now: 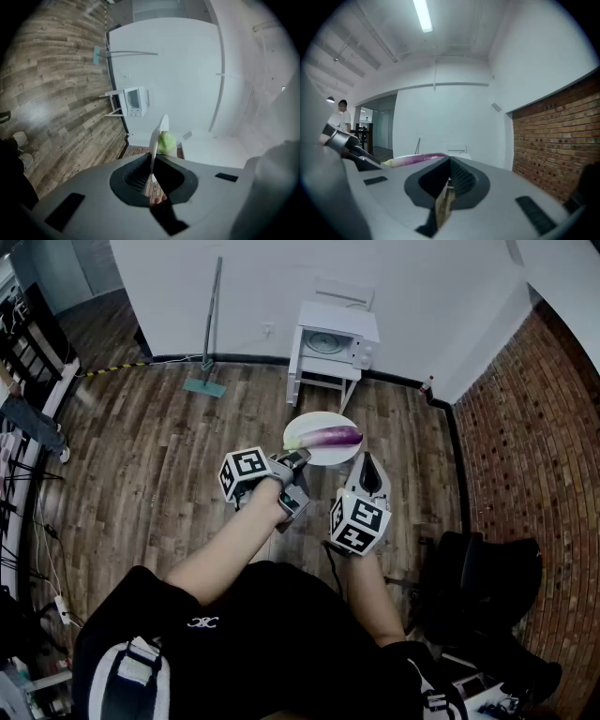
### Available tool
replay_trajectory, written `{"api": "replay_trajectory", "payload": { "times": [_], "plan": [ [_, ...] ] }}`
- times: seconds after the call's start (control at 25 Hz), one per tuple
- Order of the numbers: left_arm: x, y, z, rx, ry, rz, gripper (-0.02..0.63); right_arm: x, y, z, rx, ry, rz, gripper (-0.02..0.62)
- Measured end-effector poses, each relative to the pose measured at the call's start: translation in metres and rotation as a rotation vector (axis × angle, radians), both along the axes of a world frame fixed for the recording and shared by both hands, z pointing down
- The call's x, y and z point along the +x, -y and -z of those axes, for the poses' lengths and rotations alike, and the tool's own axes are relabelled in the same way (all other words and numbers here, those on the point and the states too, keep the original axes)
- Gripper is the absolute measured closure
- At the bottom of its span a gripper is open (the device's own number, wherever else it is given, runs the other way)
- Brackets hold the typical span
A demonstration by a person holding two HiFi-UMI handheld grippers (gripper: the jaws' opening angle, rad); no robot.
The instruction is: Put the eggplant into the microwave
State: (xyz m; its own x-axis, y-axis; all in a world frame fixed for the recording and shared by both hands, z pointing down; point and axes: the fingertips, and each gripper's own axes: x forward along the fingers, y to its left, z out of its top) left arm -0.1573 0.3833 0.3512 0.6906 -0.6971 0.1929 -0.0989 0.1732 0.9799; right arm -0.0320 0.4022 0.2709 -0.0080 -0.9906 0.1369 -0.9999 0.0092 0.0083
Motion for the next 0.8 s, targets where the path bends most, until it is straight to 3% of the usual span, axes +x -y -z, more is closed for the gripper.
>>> {"api": "replay_trajectory", "payload": {
  "times": [0.24,0.8],
  "plan": [
    [-0.012,0.006,-0.012,-0.030,-0.011,0.003,0.586,-0.008,0.005,-0.009,0.001,0.047,-0.008,0.583],
    [-0.017,0.028,-0.040,-0.067,0.003,-0.050,0.586,-0.014,0.009,-0.046,-0.062,0.048,-0.061,0.583]
  ]
}}
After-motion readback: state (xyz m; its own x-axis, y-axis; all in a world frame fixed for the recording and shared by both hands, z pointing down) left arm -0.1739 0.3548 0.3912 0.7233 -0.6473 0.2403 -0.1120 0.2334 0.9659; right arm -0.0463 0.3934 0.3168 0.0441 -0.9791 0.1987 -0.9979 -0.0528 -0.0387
